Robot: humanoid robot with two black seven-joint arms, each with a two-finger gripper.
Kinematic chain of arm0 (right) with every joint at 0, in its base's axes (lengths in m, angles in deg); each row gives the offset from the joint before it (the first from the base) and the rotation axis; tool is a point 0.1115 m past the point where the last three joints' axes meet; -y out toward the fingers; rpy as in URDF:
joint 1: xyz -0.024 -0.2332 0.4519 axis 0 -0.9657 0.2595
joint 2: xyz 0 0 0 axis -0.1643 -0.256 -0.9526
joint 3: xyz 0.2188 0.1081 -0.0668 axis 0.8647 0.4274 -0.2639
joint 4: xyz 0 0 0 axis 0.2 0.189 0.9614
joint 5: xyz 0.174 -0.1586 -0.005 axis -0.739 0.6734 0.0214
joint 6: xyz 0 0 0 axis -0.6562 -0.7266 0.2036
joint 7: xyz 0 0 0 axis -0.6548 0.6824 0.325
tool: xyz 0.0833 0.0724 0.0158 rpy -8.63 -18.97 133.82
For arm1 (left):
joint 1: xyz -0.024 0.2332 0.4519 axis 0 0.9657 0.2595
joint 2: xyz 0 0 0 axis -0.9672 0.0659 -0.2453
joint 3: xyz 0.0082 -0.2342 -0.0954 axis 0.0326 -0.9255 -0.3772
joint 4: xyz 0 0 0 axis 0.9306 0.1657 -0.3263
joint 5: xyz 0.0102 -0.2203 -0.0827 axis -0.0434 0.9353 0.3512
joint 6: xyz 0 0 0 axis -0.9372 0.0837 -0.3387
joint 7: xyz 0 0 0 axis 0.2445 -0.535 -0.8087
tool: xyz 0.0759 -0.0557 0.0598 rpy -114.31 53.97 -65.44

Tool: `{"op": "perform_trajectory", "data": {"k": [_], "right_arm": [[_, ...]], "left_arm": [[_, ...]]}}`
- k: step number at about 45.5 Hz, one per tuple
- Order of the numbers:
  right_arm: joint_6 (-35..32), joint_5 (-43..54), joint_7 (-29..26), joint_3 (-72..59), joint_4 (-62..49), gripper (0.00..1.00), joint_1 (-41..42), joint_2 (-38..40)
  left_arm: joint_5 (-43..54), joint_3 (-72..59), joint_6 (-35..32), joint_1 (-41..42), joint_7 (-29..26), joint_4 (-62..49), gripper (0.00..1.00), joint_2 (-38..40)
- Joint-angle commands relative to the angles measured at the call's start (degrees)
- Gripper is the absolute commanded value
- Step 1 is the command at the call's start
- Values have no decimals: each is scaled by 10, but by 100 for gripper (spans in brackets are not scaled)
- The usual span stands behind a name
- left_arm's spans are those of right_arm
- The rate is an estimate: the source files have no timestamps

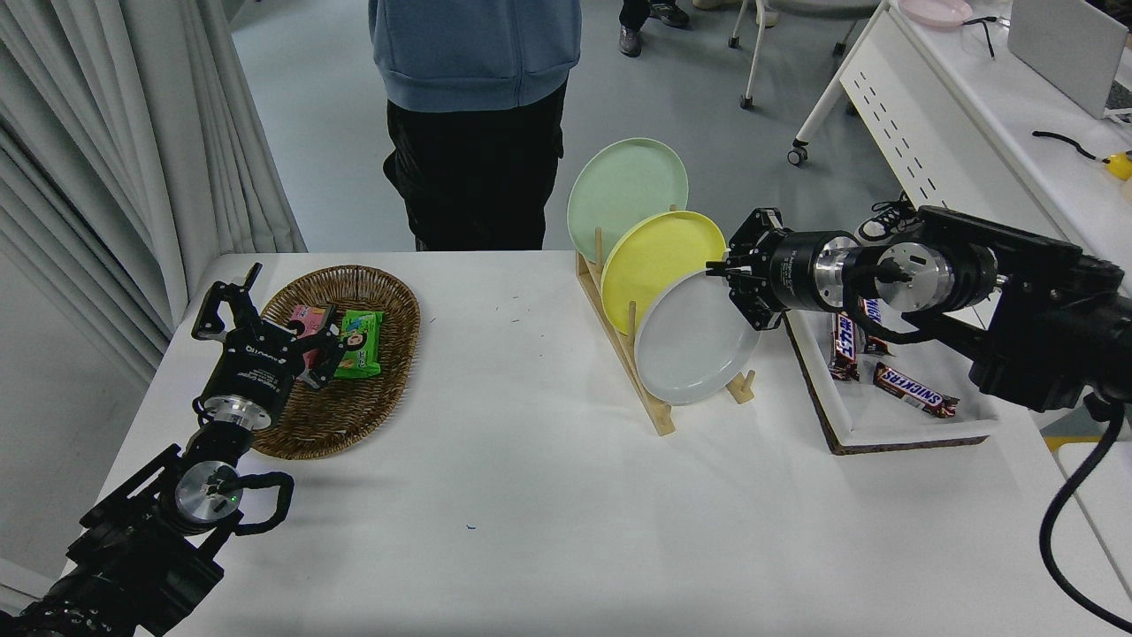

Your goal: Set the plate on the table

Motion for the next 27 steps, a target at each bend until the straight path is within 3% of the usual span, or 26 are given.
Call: {"op": "perform_trajectory", "data": {"k": [1,13,27], "right_arm": [[-1,-6,-41,54,37,0,17,30],[12,-60,-70,85,61,0,53,54],[75,-119,-98,87,88,0,111,70]], "left_arm": [[0,0,0,0,0,-1,100,0],[0,0,0,0,0,-1,100,0],[0,0,0,0,0,0,100,0]]}}
